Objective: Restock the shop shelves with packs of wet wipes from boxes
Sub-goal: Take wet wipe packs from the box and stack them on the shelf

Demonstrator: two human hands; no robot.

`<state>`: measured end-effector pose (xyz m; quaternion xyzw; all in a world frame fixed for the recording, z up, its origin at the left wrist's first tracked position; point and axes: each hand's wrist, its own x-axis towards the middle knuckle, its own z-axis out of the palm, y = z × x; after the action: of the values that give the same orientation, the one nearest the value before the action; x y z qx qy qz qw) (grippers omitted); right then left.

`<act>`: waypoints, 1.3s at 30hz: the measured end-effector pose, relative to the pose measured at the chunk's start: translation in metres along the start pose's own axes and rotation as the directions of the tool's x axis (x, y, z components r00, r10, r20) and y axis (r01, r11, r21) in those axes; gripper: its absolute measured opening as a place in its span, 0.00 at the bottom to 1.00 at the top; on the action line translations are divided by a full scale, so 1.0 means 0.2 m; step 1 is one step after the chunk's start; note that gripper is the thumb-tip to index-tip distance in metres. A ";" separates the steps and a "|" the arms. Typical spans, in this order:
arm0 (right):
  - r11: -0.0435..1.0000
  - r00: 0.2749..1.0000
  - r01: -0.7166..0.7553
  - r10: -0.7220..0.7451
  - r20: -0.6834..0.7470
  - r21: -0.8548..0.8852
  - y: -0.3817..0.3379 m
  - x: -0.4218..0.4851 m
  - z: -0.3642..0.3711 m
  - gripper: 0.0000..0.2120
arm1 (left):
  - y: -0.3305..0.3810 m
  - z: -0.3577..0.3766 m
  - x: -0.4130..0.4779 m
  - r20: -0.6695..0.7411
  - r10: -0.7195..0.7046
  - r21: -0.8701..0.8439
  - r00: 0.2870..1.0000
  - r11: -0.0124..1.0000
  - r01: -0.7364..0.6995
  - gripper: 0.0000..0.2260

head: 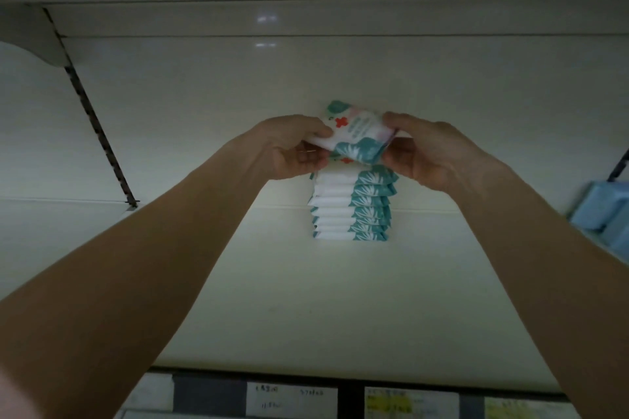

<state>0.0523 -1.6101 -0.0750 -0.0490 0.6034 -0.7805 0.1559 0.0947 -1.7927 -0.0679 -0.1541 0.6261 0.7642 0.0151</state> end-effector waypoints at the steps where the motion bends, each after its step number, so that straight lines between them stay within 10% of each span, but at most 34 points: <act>1: 0.999 1.000 0.010 -0.011 0.017 0.038 -0.01 0.01 0.00 0.03 | 0.00 0.00 0.00 -0.011 -0.004 0.007 1.000 1.000 0.004 0.04; 14: 0.761 0.935 0.162 -0.323 -0.150 -0.628 0.09 0.23 0.00 0.19 | -0.06 0.04 0.08 -0.240 0.087 0.467 0.967 0.884 0.036 0.09; 26: 0.673 0.940 0.242 -0.342 -0.003 -0.699 0.18 0.22 -0.03 0.11 | -0.15 0.08 0.17 -0.147 0.429 0.750 0.891 0.636 -0.183 0.27; 39: 0.512 0.936 0.187 -0.351 -0.006 -0.838 0.23 0.20 0.02 0.20 | -0.21 0.11 0.20 -0.111 0.471 0.859 0.875 0.488 -0.153 0.17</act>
<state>0.0243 -1.6368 -0.1221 -0.1409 0.8939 -0.4209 -0.0624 0.0610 -1.7691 -0.1133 -0.1367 0.9207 0.3283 -0.1610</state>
